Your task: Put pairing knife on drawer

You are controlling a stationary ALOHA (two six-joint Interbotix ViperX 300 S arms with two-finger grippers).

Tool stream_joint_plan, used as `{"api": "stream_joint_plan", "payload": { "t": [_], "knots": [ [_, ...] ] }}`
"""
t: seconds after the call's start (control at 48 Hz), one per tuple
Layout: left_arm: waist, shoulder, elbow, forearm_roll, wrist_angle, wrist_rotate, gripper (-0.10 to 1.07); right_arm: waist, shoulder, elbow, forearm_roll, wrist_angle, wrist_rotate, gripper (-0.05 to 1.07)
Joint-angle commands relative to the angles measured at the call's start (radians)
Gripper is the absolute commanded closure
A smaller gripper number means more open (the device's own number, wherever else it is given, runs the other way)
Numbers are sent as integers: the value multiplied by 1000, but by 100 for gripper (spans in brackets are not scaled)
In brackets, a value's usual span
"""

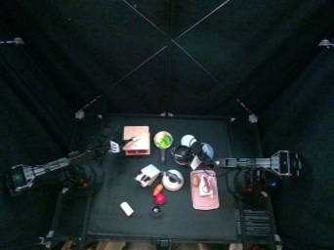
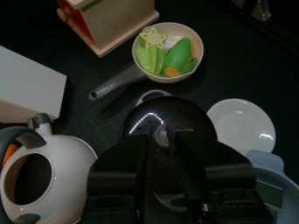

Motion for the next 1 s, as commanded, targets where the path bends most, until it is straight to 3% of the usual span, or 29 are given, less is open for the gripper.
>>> {"api": "stream_joint_plan", "payload": {
  "t": [0.0, 0.5, 0.979],
  "knots": [
    [6, 3, -8, -2, -9, 3, 45, -5, -23, -12, -5, 0, 0, 38],
    [18, 5, 18, -48, -17, 3, 21, -17, -8, -17, -5, -2, 0, 38],
    [20, 5, 9, -43, -25, 5, 21, -20, -3, -18, -6, -3, 0, 38]
  ]
}}
